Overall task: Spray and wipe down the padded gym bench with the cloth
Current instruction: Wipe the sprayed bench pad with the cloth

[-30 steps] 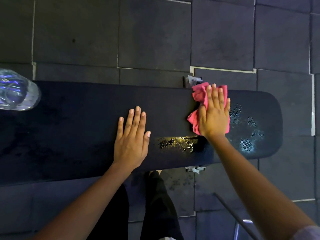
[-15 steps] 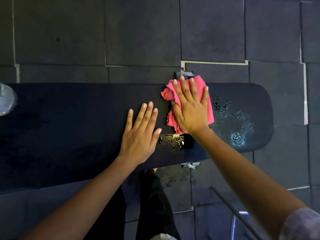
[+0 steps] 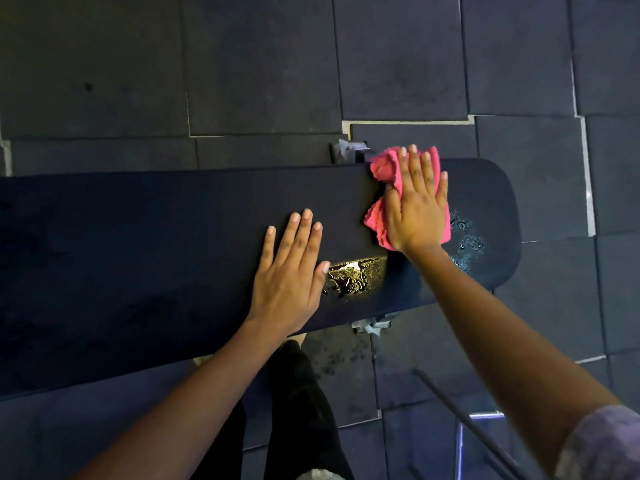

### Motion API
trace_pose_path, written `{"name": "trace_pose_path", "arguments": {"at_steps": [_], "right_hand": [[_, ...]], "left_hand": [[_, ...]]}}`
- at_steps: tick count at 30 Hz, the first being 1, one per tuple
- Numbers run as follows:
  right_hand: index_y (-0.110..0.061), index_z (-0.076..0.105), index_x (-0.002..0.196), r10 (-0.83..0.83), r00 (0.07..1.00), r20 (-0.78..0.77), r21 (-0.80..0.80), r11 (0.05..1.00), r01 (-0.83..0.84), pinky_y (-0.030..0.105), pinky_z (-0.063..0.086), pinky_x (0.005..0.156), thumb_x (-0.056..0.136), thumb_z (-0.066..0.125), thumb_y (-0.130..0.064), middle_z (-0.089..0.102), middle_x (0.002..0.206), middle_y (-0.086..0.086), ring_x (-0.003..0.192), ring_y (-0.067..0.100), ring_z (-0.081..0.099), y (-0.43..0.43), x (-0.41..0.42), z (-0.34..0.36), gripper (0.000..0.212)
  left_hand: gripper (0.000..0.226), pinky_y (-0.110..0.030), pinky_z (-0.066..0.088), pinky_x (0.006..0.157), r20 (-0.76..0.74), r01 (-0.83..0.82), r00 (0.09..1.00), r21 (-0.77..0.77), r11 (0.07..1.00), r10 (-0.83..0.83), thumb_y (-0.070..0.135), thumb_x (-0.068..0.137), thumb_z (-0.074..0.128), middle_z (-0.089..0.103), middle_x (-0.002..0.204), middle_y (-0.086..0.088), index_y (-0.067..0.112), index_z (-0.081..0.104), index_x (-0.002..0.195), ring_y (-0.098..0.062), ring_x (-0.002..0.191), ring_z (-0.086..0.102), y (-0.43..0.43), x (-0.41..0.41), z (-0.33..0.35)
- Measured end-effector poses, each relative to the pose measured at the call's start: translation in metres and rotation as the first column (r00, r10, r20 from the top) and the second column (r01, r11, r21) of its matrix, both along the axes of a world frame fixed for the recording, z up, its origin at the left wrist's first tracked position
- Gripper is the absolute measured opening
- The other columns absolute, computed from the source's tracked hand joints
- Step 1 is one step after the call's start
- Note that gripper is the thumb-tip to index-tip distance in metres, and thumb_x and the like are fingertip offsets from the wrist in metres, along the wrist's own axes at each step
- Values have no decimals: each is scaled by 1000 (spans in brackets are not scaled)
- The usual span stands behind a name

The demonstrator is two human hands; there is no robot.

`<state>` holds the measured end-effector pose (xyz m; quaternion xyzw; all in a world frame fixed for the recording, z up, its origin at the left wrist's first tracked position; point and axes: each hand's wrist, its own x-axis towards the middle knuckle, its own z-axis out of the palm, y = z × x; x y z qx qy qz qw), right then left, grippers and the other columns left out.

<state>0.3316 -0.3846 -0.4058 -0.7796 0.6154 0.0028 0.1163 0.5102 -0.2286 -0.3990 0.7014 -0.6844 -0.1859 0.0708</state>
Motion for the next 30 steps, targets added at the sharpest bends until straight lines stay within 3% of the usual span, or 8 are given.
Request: {"name": "trace_pose_path", "arguments": {"at_steps": [3, 5, 6, 8, 11, 15, 21, 30], "right_hand": [[-11, 25, 153, -167, 925, 342, 17, 985, 171, 45, 5, 124, 96, 24, -31, 24, 161, 8, 151, 21, 11, -3, -6, 7, 60], [-7, 31, 151, -165, 860, 484, 16, 984, 180, 43, 6, 124, 97, 24, -34, 28, 159, 11, 151, 24, 15, -1, -2, 13, 61], [-9, 32, 151, -89, 890, 447, 2, 995, 99, 44, 7, 124, 97, 22, -37, 29, 159, 9, 151, 25, 15, 1, 1, 15, 61], [-20, 25, 154, 151, 969, 196, -6, 988, -153, 52, 4, 122, 98, 18, -45, 23, 162, 4, 152, 25, 8, 9, 7, 12, 62], [-30, 14, 156, 293, 950, -106, 29, 956, -292, 62, -1, 118, 97, 18, -50, 11, 165, 1, 152, 27, 2, 14, 6, 1, 62], [-28, 12, 156, 264, 958, -111, 1, 964, -266, 61, 3, 118, 98, 27, -45, 10, 165, -1, 152, 24, 3, 9, -2, -6, 62], [-22, 17, 156, 241, 968, -66, -20, 970, -242, 54, 5, 121, 98, 21, -44, 14, 164, 1, 152, 23, 6, 0, -14, -8, 62], [-19, 15, 156, 25, 999, -25, -2, 1000, -25, 46, 1, 123, 96, 16, -41, 11, 165, 1, 152, 20, 3, -28, -65, -2, 64]], "left_hand": [[58, -49, 10, 120, -16, 21, 1000, -10, 1000, -21, 38, 101, 24, 15, 160, -9, 9, 23, 150, -22, 149, 10, -5, -9, 4], [57, -48, 9, 121, -18, 34, 999, -22, 999, -35, 37, 101, 24, 16, 160, -9, 9, 23, 150, -22, 149, 10, -13, -16, 5], [57, -47, 9, 121, -20, 38, 999, -23, 999, -39, 37, 101, 25, 16, 160, -9, 9, 24, 150, -22, 149, 10, -18, -20, 5], [57, -47, 8, 121, -26, 35, 999, -3, 999, -35, 37, 101, 24, 16, 160, -9, 9, 24, 150, -22, 149, 10, -24, -24, 3], [59, -48, 8, 121, 25, 52, 998, 25, 998, -53, 40, 101, 23, 14, 160, -9, 9, 23, 150, -22, 149, 9, -28, -28, -3], [60, -49, 8, 120, 52, 67, 996, 5, 998, -68, 42, 100, 24, 14, 160, -10, 8, 22, 150, -23, 149, 9, -27, -30, -9], [61, -50, 7, 120, 70, 68, 995, -22, 997, -66, 42, 100, 25, 18, 159, -13, 6, 26, 149, -24, 148, 13, -33, -39, -6], [63, -50, 11, 120, 0, 178, 984, -22, 984, -178, 45, 99, 26, 20, 158, -12, 6, 27, 149, -24, 148, 15, -61, -80, -7]]}}
